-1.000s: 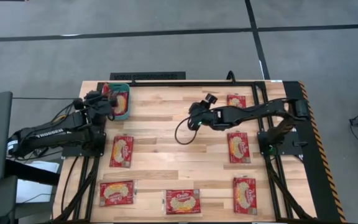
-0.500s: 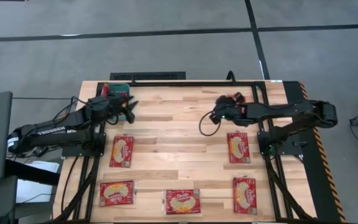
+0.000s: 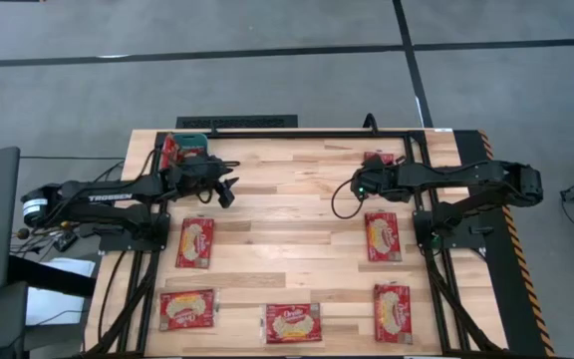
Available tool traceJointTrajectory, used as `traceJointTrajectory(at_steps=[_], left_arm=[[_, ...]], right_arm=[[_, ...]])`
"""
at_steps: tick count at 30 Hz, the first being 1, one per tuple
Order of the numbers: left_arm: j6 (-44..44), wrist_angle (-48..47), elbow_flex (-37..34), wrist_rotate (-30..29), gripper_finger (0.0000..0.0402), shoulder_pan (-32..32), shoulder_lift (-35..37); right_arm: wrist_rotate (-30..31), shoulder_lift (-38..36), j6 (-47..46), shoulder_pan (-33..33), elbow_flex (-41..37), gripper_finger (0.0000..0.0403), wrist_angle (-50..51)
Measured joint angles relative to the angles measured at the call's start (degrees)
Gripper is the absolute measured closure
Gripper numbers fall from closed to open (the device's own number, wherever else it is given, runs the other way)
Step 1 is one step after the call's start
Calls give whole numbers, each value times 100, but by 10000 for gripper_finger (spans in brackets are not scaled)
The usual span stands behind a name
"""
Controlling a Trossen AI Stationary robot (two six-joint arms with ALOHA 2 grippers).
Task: Sort popcorn bags into baskets
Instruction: Put the red popcorn bag in the blue bin
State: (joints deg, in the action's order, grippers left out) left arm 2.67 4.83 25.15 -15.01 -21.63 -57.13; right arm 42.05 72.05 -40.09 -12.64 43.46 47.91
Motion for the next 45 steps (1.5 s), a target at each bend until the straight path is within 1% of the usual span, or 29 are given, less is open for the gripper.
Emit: traceJointTrajectory(at_steps=[5,12,19,24,28,33,41,45], left_arm=[[-3,67,-2,-146,253,-1,-168],[-73,114,-2,-68,253,192,167],[-353,95,-2,-73,253,415,392],[-347,98,-2,-44,253,473,390],[-359,269,-7,6,253,641,389],[-456,444,-7,202,253,764,348],[-451,377,-7,208,253,800,348],[-434,351,-7,191,253,800,348]], right_arm=[[-426,209,-210,0,0,210,160],[-462,387,-268,0,0,203,317],[-504,151,-609,48,4,204,325],[-1082,99,-665,98,4,207,246],[-1267,127,-667,89,4,204,253],[-1356,138,-598,-176,3,202,287],[-1760,138,-18,-787,4,206,278],[-1800,138,11,-901,4,204,240]])
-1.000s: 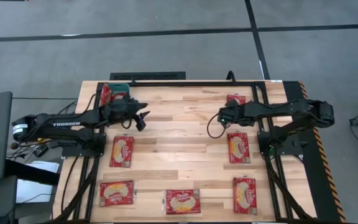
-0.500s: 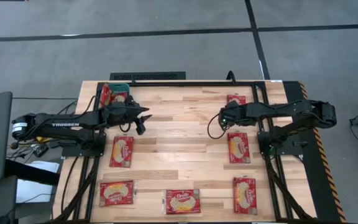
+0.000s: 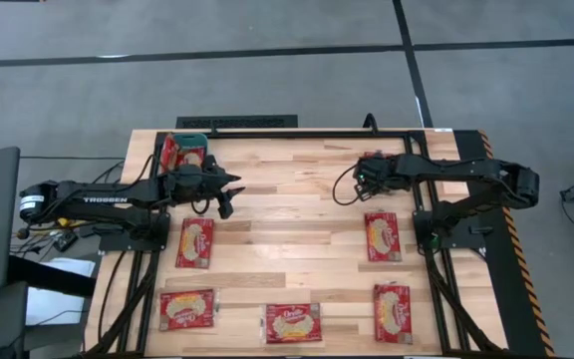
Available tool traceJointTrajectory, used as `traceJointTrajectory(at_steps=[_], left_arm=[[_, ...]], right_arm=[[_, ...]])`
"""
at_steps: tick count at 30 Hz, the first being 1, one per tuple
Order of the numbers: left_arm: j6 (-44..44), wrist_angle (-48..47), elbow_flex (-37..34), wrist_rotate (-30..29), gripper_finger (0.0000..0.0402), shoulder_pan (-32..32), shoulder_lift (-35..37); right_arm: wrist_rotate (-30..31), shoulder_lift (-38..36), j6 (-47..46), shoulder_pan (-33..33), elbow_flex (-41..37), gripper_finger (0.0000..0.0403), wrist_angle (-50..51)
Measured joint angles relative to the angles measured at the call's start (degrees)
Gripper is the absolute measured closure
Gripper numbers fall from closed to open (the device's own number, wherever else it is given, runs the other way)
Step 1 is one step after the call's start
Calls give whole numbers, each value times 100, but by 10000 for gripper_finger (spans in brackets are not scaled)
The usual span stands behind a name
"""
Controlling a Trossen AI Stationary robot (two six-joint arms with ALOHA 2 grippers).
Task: Sort popcorn bags into baskets
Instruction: Put the red popcorn bag in the blue bin
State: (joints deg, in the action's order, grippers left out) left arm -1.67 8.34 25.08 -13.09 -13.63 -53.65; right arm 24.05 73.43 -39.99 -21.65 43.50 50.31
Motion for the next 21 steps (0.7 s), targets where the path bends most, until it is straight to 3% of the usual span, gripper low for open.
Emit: traceJointTrajectory(at_steps=[21], left_arm=[[-68,18,0,-106,253,0,0]], right_arm=[[-11,0,13,76,0,205,0]])
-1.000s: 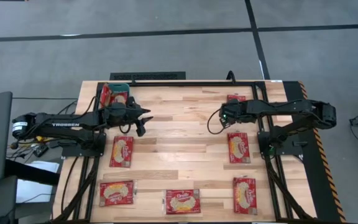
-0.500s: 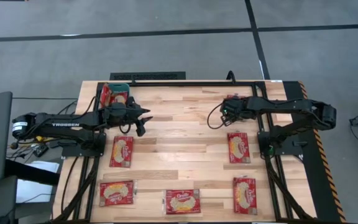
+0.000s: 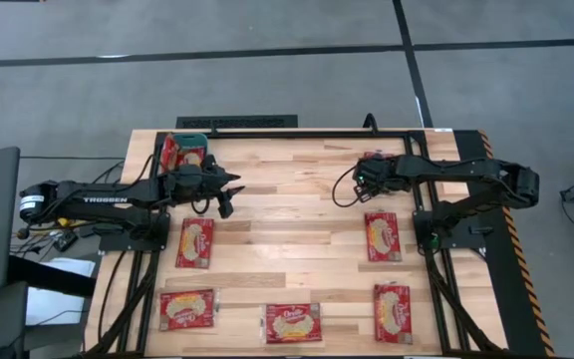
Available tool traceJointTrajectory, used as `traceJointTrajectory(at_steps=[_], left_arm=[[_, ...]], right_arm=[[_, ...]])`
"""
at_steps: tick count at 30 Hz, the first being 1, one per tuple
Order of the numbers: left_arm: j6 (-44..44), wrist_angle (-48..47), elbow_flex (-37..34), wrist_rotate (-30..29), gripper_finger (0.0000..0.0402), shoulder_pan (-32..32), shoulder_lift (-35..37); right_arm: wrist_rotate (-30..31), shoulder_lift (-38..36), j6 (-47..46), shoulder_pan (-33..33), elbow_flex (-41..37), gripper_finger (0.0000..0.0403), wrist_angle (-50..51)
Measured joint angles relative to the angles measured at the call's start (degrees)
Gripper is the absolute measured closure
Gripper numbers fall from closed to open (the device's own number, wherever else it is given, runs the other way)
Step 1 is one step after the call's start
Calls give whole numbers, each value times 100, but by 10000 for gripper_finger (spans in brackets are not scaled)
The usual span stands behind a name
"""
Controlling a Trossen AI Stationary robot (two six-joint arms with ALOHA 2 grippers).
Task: Sort popcorn bags into baskets
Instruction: Put the red popcorn bag in the blue bin
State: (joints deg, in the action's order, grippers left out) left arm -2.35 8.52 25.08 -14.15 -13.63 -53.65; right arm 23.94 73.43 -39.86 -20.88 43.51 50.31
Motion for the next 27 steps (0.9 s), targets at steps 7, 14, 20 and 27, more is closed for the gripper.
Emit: traceJointTrajectory(at_steps=[7,14,20,27], left_arm=[[2,0,0,2,253,0,0],[4,0,0,2,253,0,0],[9,0,0,4,253,0,0],[20,0,0,7,253,0,0]], right_arm=[[2,0,0,0,0,212,6],[4,0,71,0,0,210,30],[4,-1,90,0,0,205,28],[7,0,33,0,-1,207,27]])
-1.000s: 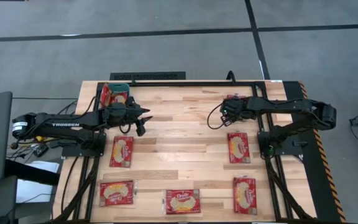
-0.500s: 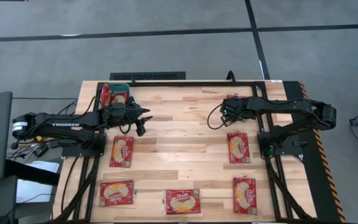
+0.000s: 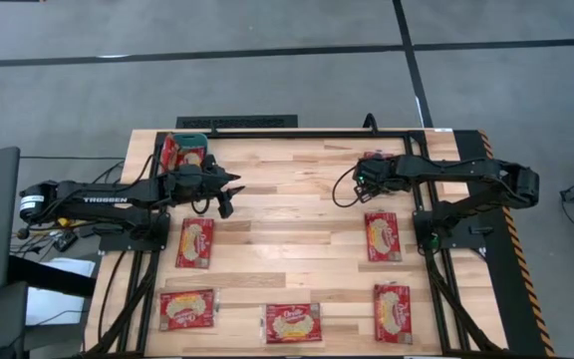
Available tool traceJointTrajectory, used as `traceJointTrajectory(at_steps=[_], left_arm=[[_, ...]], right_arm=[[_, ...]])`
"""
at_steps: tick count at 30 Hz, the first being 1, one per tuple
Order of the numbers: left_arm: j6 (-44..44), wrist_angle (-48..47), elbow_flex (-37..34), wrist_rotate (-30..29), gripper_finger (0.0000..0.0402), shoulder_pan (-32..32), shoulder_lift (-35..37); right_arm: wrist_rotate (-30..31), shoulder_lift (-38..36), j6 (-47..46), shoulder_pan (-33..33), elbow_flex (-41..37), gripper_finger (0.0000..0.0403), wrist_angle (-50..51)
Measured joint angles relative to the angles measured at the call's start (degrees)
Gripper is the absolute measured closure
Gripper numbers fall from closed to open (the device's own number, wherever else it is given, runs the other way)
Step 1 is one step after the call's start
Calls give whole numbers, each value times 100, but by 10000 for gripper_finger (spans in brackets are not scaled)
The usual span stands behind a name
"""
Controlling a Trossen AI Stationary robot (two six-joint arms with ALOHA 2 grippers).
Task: Sort popcorn bags into baskets
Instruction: Put the red popcorn bag in the blue bin
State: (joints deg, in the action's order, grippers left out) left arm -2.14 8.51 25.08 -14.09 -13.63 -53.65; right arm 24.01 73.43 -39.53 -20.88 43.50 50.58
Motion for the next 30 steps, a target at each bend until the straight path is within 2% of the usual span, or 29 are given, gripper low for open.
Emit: traceJointTrajectory(at_steps=[14,20,30], left_arm=[[-1,0,0,0,253,0,0],[-1,0,0,-9,253,-2,0],[30,43,0,-15,253,0,0]], right_arm=[[7,0,-59,248,1,199,-61],[159,0,-252,476,0,213,164],[146,0,-556,463,1,243,420]])
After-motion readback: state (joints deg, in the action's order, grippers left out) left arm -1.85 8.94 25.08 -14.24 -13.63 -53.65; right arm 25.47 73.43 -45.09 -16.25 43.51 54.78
